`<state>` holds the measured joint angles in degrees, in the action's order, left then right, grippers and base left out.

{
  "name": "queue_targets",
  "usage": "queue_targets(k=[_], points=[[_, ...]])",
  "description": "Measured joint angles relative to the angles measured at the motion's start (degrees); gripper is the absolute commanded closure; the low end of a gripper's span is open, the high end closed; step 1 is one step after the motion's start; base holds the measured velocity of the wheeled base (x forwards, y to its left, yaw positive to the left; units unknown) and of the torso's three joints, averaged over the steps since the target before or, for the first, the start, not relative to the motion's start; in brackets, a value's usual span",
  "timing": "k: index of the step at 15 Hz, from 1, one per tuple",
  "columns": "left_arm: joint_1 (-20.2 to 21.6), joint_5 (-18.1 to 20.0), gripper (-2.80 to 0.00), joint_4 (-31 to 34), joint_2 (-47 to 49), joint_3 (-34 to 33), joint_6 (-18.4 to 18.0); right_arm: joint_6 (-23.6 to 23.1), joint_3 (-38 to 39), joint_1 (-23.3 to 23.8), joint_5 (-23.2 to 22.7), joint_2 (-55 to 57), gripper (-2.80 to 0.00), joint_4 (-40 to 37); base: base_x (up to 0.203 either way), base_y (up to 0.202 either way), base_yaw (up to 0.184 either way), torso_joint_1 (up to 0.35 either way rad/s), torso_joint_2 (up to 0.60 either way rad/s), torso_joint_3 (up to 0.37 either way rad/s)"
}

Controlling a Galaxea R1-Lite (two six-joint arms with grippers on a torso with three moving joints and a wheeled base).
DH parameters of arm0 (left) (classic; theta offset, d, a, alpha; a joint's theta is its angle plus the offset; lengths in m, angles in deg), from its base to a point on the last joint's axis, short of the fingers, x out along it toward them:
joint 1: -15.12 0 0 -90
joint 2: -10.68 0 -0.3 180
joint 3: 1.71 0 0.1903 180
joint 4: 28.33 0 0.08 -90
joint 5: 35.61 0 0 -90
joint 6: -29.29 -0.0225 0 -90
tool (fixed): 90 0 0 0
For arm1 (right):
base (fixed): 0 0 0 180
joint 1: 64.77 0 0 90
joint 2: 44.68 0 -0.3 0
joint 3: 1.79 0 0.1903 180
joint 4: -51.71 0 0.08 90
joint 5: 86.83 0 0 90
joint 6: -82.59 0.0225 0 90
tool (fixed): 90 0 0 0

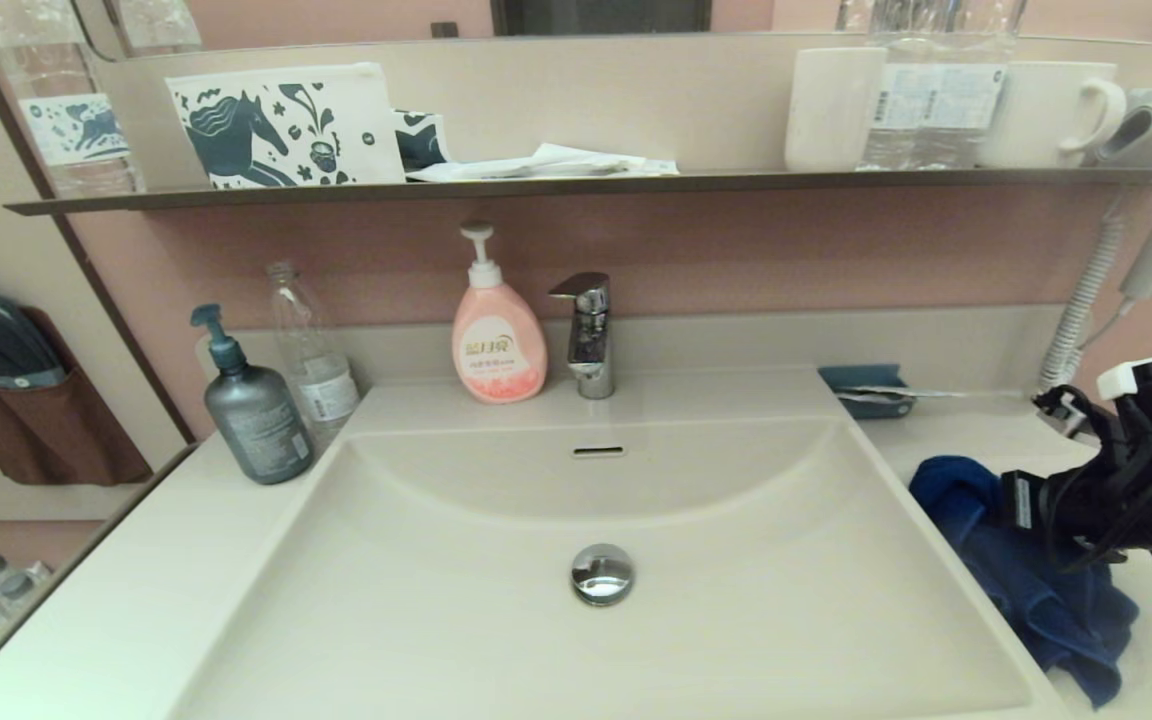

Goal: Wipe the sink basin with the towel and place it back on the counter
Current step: Wipe the sink

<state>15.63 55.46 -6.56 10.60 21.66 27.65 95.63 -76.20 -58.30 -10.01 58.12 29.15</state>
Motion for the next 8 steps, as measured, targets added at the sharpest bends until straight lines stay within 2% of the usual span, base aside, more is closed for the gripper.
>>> queue_targets(k=[2,5,8], points=[[0.0,0.0,0.0,0.02,0.0,0.0,-0.02,3.14,-2.06,-0.32,-0.18,2.58,0.0,2.97,0.0,0.0,0.0,0.0,0.0,0.0],[0.0,-0.02,0.0,0.02,0.0,0.0,-0.02,7.17,-7.3,-1.17,-0.27,6.09,0.0,3.39,0.0,0.0,0.0,0.0,0.0,0.0],[0.0,-0.01,0.0,0.03,0.0,0.0,0.0,8.84,-12.55,-2.23,-0.17,8.93,0.0,3.06,0.0,0.0,0.0,0.0,0.0,0.0]])
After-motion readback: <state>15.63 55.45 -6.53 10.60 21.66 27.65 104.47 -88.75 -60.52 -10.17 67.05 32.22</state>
